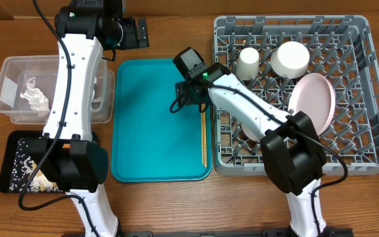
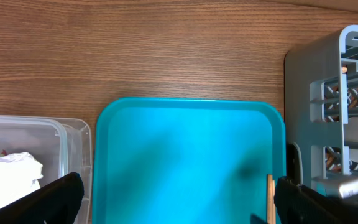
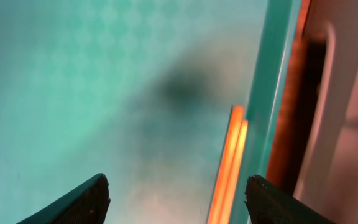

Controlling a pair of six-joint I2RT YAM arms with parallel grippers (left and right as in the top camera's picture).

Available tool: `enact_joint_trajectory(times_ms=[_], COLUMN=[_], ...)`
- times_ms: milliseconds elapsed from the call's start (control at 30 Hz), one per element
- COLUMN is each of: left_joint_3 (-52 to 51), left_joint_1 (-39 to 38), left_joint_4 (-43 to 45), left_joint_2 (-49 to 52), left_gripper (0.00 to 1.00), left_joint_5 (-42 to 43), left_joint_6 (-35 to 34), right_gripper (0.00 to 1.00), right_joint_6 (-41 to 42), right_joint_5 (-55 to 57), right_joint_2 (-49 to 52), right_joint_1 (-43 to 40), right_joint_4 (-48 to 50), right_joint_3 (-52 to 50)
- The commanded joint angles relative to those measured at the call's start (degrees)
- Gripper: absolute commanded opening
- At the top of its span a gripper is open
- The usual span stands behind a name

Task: Sort waste into correct bins and load items into the dishwasher

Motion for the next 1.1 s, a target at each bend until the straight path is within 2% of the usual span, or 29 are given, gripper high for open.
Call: enact_joint_trajectory(times_ms=[0, 333, 733, 933, 1067], left_joint_3=[-0.2, -0.2, -0.2, -0.2, -0.2], left_joint_1=[-0.4, -0.4, -0.4, -0.4, -0.4], left_joint_4=[-0.1, -0.1, -0.1, -0.1, -0.1], left_joint_2=[-0.5, -0.5, -0.5, -0.5, -0.5], left_gripper=[1.0, 1.0, 1.0, 1.0, 1.0], left_joint_5=[-0.3, -0.3, -0.3, -0.3, -0.3], left_joint_6=[-0.4, -0.4, -0.4, -0.4, -0.4], right_gripper=[0.73, 0.73, 0.75, 0.75, 0.75], right_joint_6=[0.1, -0.2, -2.8, -3.4, -3.4], right_joint_5=[0.0, 0.3, 2.2, 4.0, 4.0], right_joint_2=[-0.6, 0.7, 2.3, 2.2, 2.2], right_joint_1=[-0.3, 0.4, 0.4, 0.3, 0.3], right_joint_4=[-2.2, -5.9, -2.7, -3.9, -8.9], right_joint_3=[0.1, -5.2, -9.4, -5.7, 0.9])
